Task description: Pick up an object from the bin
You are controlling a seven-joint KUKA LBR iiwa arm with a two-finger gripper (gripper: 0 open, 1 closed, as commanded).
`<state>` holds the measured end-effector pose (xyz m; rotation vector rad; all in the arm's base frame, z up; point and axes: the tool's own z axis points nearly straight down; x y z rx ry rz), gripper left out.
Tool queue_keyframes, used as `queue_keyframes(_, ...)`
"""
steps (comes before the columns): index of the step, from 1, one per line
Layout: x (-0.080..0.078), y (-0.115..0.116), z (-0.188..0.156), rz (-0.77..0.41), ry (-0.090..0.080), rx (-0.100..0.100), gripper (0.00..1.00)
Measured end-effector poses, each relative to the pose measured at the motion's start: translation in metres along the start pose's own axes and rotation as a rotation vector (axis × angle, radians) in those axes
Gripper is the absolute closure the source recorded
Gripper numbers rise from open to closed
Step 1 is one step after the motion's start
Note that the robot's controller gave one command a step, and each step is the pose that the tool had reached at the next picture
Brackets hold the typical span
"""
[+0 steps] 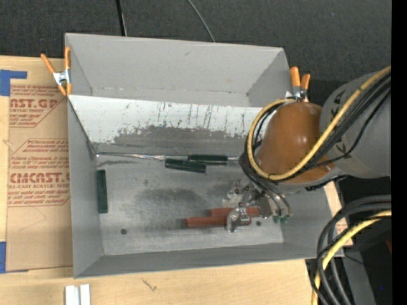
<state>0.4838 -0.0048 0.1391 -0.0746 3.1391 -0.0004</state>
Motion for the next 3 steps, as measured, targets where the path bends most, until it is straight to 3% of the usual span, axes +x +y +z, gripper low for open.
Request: queue_keyframes(3,0.0001,0.0001,-0.0153,0.0,0.0,0.0,1.0)
